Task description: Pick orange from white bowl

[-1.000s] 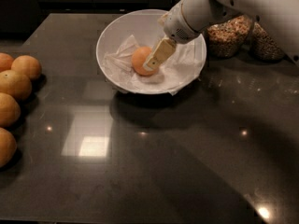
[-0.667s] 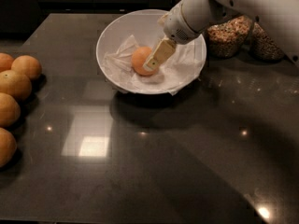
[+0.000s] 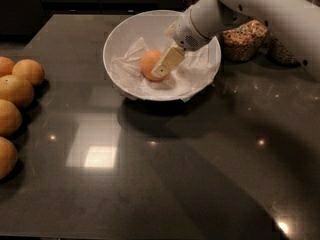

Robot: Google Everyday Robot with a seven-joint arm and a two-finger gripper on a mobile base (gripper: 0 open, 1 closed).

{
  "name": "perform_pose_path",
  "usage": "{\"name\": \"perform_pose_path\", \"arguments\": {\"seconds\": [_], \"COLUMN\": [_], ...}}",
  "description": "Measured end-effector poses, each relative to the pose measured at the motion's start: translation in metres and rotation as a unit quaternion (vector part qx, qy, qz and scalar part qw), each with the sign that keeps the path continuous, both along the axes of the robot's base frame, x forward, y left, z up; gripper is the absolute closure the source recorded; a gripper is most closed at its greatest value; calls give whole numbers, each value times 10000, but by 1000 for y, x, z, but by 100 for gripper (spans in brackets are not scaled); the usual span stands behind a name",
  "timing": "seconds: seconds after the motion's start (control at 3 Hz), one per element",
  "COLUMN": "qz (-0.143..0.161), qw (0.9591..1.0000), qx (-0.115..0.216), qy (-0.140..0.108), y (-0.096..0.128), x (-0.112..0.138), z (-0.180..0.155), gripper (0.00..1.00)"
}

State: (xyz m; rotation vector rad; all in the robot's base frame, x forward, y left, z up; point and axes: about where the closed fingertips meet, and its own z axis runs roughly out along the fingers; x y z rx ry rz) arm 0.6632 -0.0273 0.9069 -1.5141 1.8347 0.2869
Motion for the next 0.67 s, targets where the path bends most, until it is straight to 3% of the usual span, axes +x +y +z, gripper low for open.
{"name": "perform_pose_path", "arguments": {"seconds": [0.67], "qz": [34], "qw": [9999], "qx": [-34], "qy": [120], "y": [4], "x": [3], "z": [-12], "gripper": [18]}}
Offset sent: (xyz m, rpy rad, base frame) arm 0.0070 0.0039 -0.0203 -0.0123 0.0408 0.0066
